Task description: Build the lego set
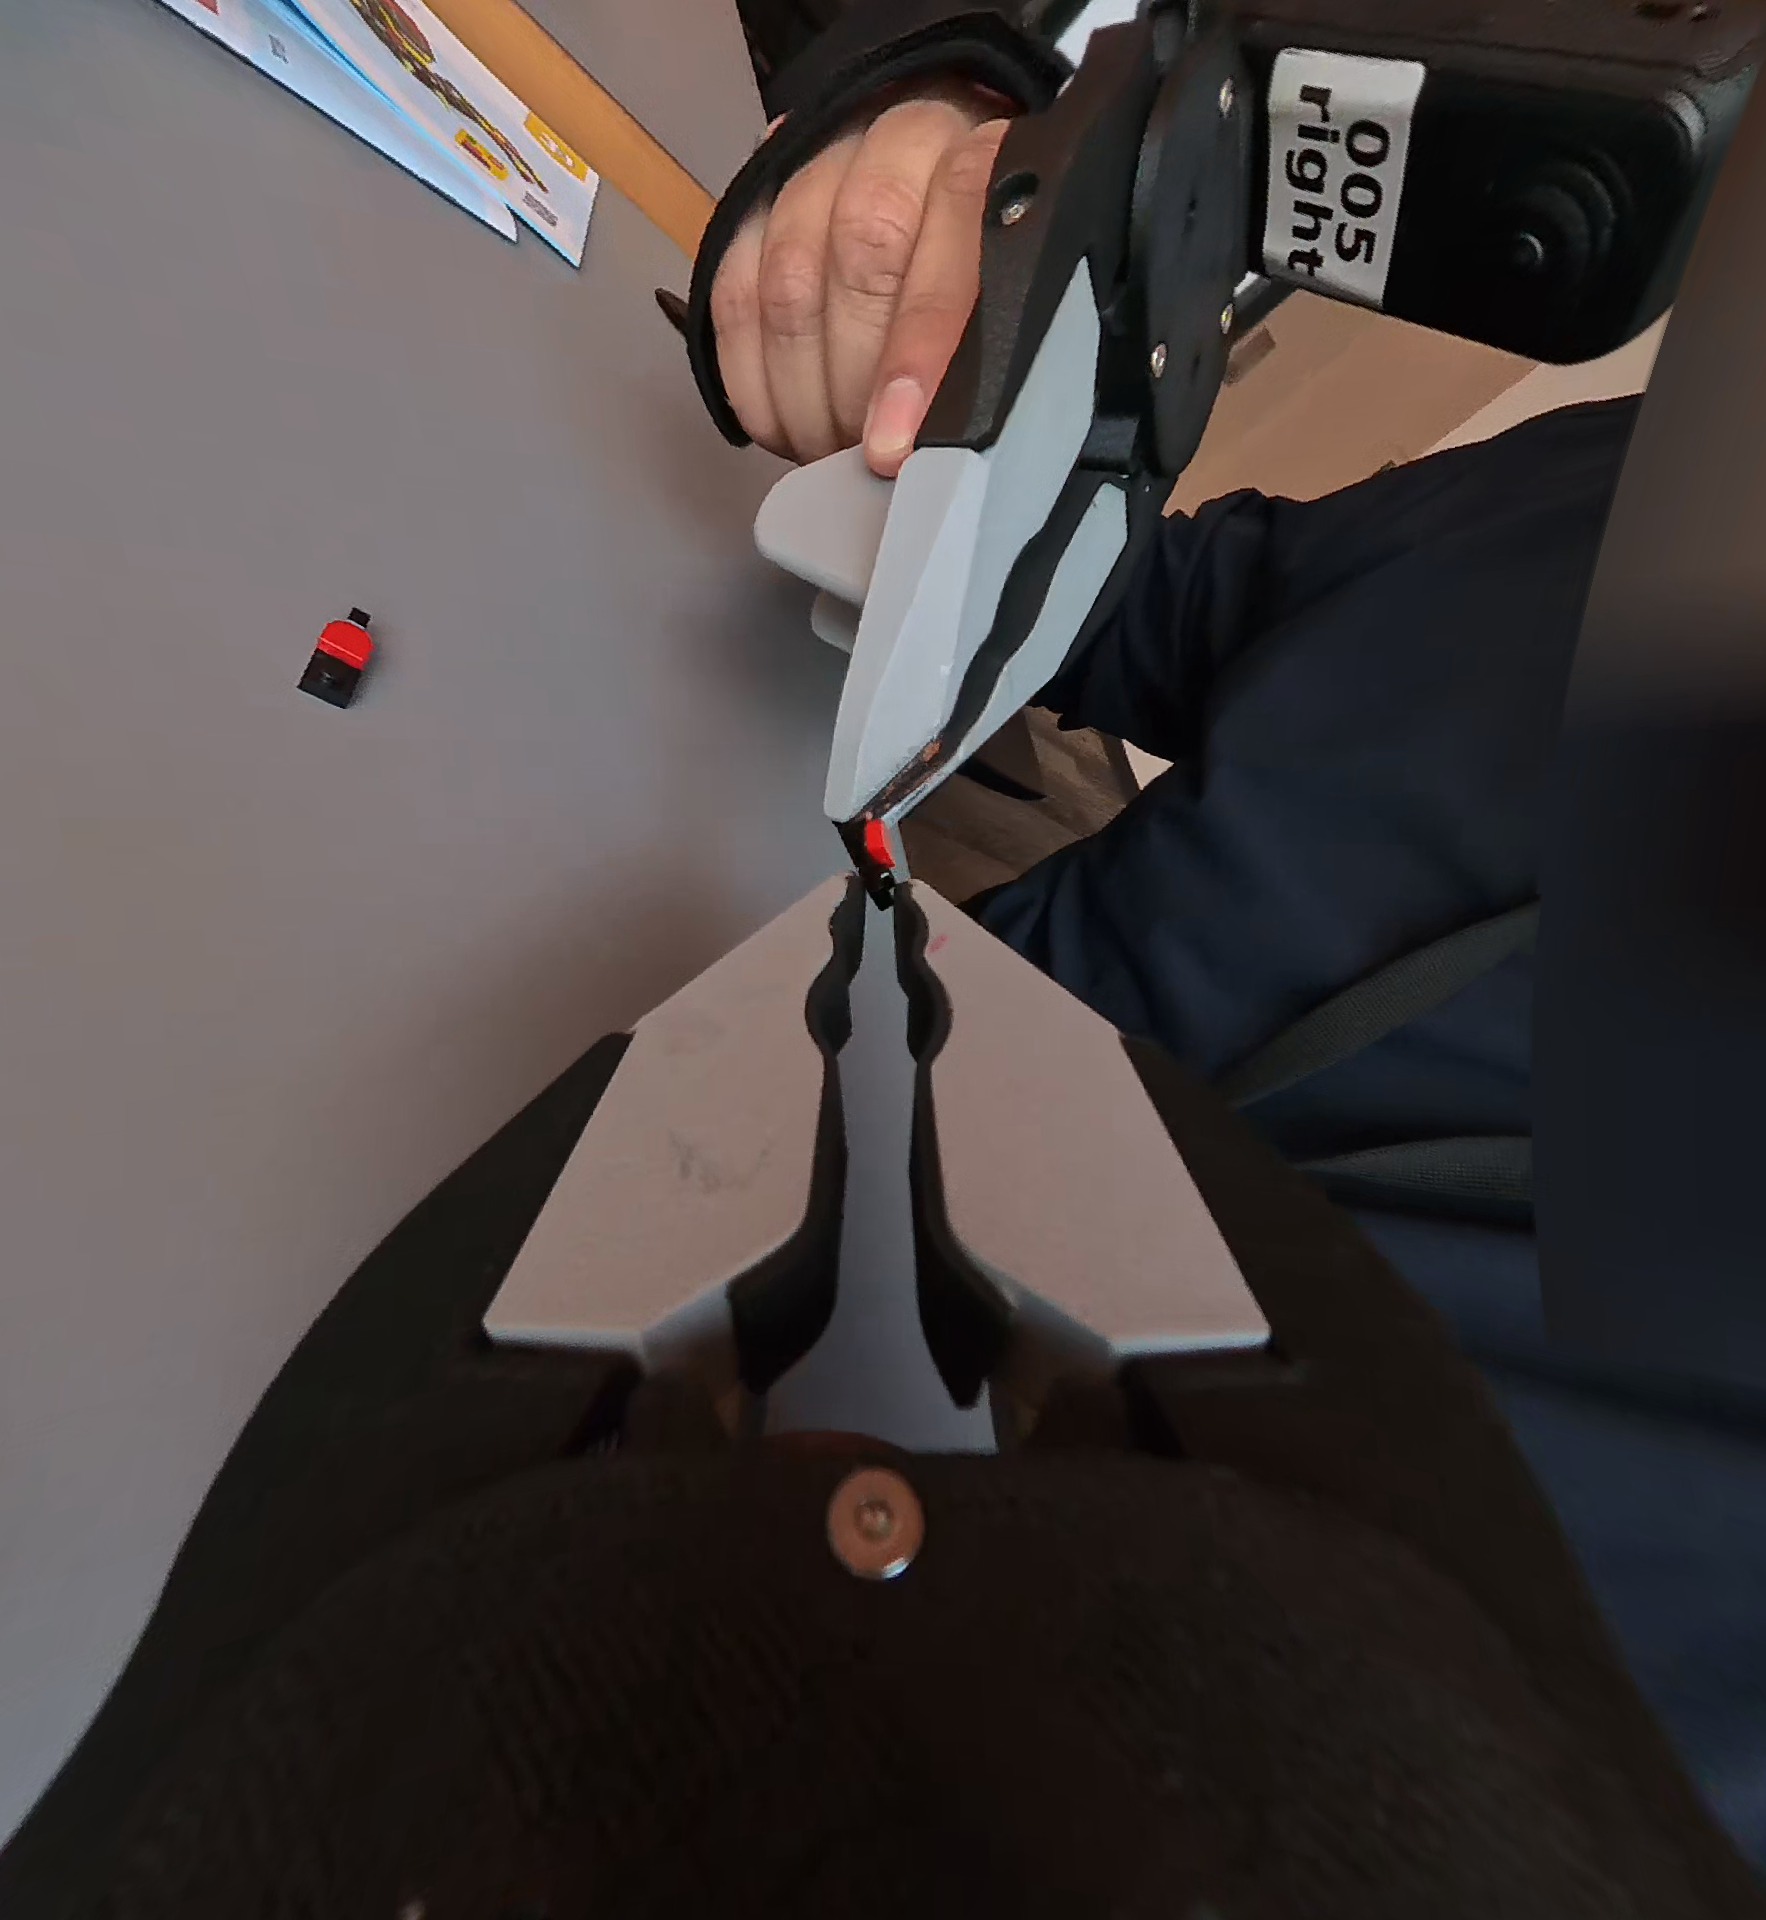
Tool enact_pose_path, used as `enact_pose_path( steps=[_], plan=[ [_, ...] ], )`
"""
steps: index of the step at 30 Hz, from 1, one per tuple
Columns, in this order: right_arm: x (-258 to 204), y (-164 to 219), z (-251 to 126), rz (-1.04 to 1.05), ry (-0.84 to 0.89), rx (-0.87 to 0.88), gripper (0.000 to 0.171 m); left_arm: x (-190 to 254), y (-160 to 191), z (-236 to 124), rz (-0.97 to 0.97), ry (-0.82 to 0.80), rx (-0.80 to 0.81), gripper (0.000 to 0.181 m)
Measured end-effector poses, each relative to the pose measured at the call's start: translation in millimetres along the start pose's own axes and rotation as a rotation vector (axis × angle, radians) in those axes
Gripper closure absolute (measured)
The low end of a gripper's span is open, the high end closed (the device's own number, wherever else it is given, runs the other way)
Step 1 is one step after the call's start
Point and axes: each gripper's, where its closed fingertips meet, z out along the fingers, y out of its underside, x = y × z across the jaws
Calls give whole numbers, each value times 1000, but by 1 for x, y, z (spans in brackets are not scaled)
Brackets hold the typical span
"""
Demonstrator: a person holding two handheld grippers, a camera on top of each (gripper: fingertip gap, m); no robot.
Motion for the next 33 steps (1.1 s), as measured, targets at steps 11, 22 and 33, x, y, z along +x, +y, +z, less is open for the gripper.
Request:
enact_pose_path(
  steps=[11,22,33],
  plan=[
    [6,-1,-2,87,-12,61,169,-4,-4,-2,-8,-21,29,180],
    [19,0,-13,727,-203,359,142,-2,-23,-8,136,-89,121,180],
    [29,-7,-11,784,-161,407,157,-10,-26,-9,241,-201,132,180]
  ],
)
